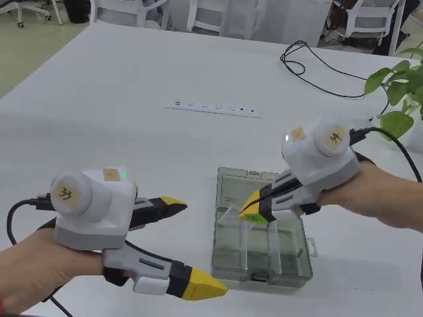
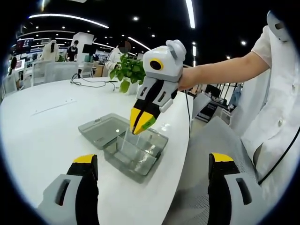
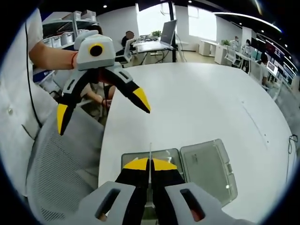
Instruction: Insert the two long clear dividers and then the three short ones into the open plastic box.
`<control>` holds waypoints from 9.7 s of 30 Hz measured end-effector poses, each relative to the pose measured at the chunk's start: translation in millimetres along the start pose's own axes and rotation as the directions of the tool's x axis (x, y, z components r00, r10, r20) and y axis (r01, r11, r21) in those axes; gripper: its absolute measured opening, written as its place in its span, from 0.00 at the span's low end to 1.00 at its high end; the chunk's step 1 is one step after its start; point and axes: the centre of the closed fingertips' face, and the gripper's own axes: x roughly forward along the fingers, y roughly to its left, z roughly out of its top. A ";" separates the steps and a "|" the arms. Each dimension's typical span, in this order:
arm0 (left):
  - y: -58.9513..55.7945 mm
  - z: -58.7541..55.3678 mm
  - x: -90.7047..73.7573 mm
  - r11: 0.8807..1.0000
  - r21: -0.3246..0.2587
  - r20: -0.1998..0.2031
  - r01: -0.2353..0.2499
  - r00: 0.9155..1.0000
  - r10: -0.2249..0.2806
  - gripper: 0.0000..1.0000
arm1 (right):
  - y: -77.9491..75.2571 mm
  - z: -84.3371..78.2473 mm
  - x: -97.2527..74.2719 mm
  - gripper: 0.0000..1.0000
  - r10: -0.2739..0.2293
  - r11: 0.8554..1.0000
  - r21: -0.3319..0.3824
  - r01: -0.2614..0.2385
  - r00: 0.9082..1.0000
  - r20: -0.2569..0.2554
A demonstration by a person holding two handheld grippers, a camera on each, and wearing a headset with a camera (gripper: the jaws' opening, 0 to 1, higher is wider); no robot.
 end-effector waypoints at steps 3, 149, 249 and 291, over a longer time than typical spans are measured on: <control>0.4 -0.3 -0.1 1.000 -0.001 0.002 -0.001 1.000 0.001 1.00 | -0.3 -1.4 0.3 0.03 0.001 1.000 0.000 -0.001 1.000 -0.003; 0.6 -2.8 2.8 1.000 0.009 -0.029 0.008 1.000 -0.007 1.00 | 21.4 -149.7 -103.3 0.50 -0.080 0.997 -0.012 0.080 0.964 -0.253; -27.1 82.8 67.1 0.928 -0.342 0.163 0.146 0.982 -0.095 0.63 | 20.9 -61.8 -123.4 0.33 -0.355 0.911 -0.306 0.277 0.903 -0.240; -59.2 83.9 93.2 0.812 -0.528 0.170 0.250 0.968 -0.187 0.00 | 45.6 -8.6 -121.7 0.33 -0.375 0.893 -0.327 0.308 0.912 -0.165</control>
